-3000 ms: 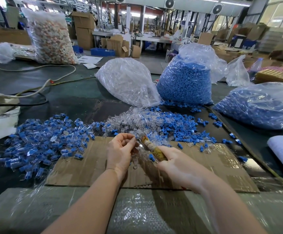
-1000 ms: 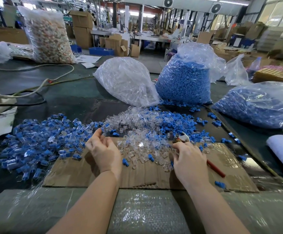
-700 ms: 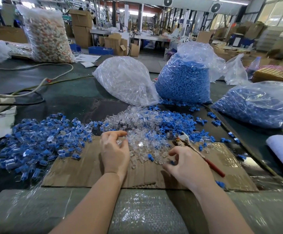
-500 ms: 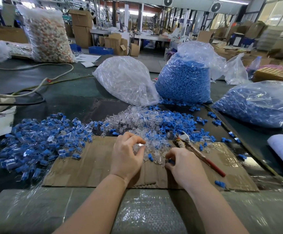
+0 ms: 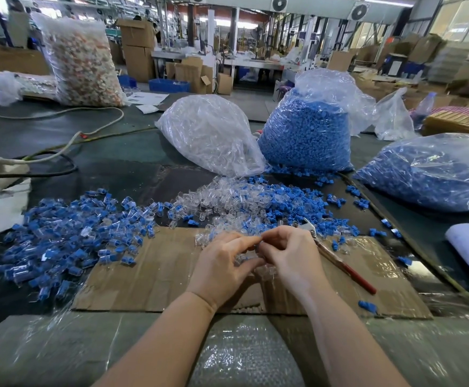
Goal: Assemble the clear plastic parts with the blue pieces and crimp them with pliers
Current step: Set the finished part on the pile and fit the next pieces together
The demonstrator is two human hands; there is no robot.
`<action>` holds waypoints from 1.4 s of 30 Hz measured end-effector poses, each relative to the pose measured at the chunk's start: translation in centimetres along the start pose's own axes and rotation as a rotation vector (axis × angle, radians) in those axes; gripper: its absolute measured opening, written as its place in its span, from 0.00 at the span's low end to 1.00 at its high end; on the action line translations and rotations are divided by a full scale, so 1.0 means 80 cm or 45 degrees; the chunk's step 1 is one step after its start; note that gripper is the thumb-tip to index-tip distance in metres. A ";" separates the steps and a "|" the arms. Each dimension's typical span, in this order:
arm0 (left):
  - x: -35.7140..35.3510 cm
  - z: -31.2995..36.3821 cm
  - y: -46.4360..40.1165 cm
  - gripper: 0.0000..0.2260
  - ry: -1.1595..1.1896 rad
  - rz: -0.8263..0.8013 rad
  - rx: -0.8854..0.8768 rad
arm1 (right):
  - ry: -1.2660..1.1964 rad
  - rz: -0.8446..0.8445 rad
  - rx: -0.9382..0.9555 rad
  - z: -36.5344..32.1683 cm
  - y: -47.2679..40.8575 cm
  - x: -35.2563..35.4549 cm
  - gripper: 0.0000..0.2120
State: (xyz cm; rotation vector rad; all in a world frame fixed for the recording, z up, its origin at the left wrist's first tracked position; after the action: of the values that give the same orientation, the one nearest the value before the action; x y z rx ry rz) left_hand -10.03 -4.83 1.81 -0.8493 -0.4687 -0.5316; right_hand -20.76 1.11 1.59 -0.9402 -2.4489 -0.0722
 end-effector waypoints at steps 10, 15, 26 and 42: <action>0.005 -0.013 0.000 0.13 -0.028 0.061 0.137 | 0.073 -0.025 0.044 0.001 -0.004 -0.005 0.08; 0.018 -0.029 0.003 0.13 0.004 0.227 0.275 | 0.466 0.000 0.239 -0.011 0.004 -0.007 0.05; 0.023 -0.035 0.004 0.09 0.030 0.277 0.318 | 1.119 0.042 0.522 -0.032 0.020 -0.046 0.09; 0.014 -0.040 0.002 0.08 0.153 0.259 0.318 | 1.038 0.399 0.566 -0.025 0.031 -0.026 0.14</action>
State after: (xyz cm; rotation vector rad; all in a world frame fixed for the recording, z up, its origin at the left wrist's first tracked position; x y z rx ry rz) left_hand -8.51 -7.62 0.54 -0.6131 -0.3259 -0.3257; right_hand -17.01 1.26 1.97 -0.8526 -1.4709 0.1631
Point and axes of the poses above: each hand's wrist, its own y-axis away from the middle knuckle, its own x-axis out of the back of the hand, z = x × y, the point moved 9 cm from there along -y, towards the middle knuckle, and after that the axes turned 1 degree about z, right-handed, at the moved point
